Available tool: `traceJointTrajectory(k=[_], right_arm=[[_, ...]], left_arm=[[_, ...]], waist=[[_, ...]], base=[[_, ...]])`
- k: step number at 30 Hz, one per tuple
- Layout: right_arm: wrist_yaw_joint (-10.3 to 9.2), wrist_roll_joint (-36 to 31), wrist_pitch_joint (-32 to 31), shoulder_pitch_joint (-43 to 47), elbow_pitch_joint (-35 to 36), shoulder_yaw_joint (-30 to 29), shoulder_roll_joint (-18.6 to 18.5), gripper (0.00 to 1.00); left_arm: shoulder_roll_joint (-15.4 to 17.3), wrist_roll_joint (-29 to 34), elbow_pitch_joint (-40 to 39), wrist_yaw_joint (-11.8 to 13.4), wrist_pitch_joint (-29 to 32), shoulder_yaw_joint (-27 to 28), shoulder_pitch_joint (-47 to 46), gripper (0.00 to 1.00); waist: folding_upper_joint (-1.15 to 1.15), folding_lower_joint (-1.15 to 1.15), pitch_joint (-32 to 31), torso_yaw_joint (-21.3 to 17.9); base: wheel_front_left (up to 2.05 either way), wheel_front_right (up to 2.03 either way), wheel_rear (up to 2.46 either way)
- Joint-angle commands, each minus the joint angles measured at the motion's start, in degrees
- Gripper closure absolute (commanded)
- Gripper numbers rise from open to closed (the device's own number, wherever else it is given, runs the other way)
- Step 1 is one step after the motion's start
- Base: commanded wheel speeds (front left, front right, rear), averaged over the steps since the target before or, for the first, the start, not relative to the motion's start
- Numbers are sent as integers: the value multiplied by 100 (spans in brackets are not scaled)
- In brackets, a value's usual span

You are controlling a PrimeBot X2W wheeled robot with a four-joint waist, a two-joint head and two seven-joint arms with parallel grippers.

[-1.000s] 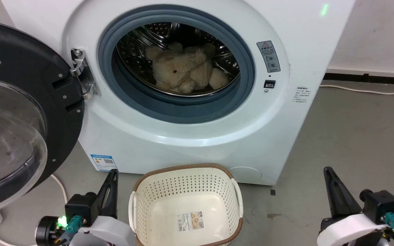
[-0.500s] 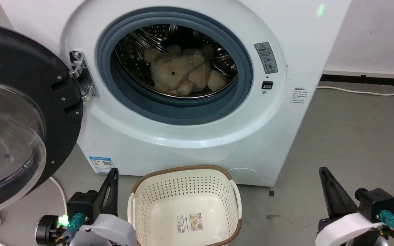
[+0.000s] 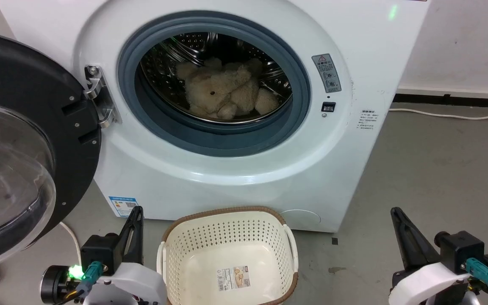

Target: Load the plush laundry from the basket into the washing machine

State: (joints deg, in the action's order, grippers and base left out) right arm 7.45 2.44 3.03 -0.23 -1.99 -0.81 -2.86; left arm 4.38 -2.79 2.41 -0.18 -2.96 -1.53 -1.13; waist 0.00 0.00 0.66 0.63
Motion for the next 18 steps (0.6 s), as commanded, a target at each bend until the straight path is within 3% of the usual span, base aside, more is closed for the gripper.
traceJointTrajectory(k=[1,18], right_arm=[[3,-54,-38,19,55,17,-1,100],[3,-215,-261,23,177,71,-1,100]], left_arm=[[-29,57,-50,6,32,21,90,100],[-131,244,-211,16,255,132,110,100]], waist=[[0,0,-4,-3],[0,0,-56,-54]], base=[[0,0,0],[0,0,0]])
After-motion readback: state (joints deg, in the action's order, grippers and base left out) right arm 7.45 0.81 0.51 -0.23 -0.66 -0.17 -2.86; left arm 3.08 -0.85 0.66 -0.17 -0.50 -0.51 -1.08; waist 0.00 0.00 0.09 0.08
